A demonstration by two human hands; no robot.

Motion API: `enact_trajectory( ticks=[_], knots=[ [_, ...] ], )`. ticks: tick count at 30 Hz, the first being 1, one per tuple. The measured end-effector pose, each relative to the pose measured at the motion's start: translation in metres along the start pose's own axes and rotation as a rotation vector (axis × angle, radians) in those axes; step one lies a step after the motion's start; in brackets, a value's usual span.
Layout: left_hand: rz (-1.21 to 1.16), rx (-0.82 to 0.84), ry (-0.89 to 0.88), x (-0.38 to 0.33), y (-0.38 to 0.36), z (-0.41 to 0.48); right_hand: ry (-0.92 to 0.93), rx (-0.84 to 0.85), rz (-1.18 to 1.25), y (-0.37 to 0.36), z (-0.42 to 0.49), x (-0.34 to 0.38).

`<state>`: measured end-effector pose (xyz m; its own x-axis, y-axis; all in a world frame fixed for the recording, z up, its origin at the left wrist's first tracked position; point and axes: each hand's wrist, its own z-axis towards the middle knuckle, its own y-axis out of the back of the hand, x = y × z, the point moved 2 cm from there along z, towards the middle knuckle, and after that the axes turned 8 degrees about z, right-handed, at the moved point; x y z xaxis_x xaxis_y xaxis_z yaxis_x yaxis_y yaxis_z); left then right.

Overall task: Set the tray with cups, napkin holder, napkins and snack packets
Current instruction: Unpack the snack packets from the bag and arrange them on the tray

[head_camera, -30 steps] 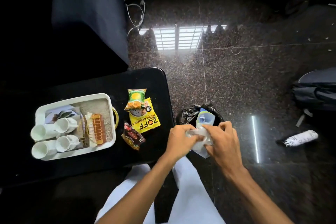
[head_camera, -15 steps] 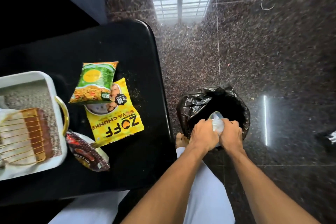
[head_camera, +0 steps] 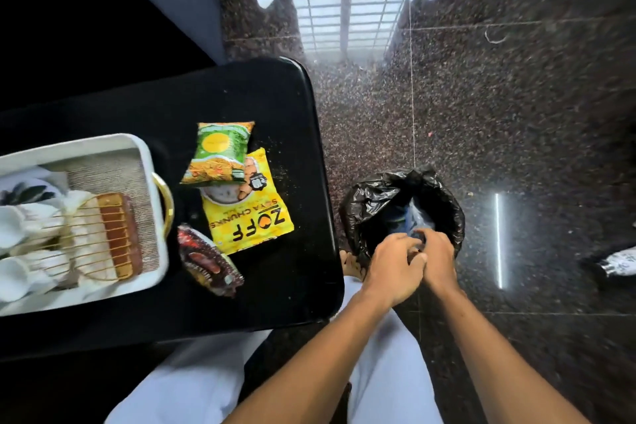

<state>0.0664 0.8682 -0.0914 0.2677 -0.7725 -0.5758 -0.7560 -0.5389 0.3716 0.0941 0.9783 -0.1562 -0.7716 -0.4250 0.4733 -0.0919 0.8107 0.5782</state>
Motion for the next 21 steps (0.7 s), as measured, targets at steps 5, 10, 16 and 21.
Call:
enact_trajectory(
  ticks=[5, 10, 16, 21],
  knots=[
    [-0.178, -0.282, -0.094, 0.006, 0.069, -0.095, 0.205, -0.037, 0.101, 0.009, -0.072, 0.077],
    [-0.216, -0.703, 0.037, 0.062, 0.149, -0.176, 0.31, 0.049, 0.236, -0.018, -0.135, 0.153],
    [-0.422, -0.775, 0.349, 0.135, 0.206, -0.218, 0.364, 0.301, 0.082, -0.08, -0.179, 0.209],
    [-0.49, -0.614, 0.359, 0.164, 0.22, -0.226, 0.37, 0.259, -0.085, -0.115, -0.182, 0.223]
  ],
)
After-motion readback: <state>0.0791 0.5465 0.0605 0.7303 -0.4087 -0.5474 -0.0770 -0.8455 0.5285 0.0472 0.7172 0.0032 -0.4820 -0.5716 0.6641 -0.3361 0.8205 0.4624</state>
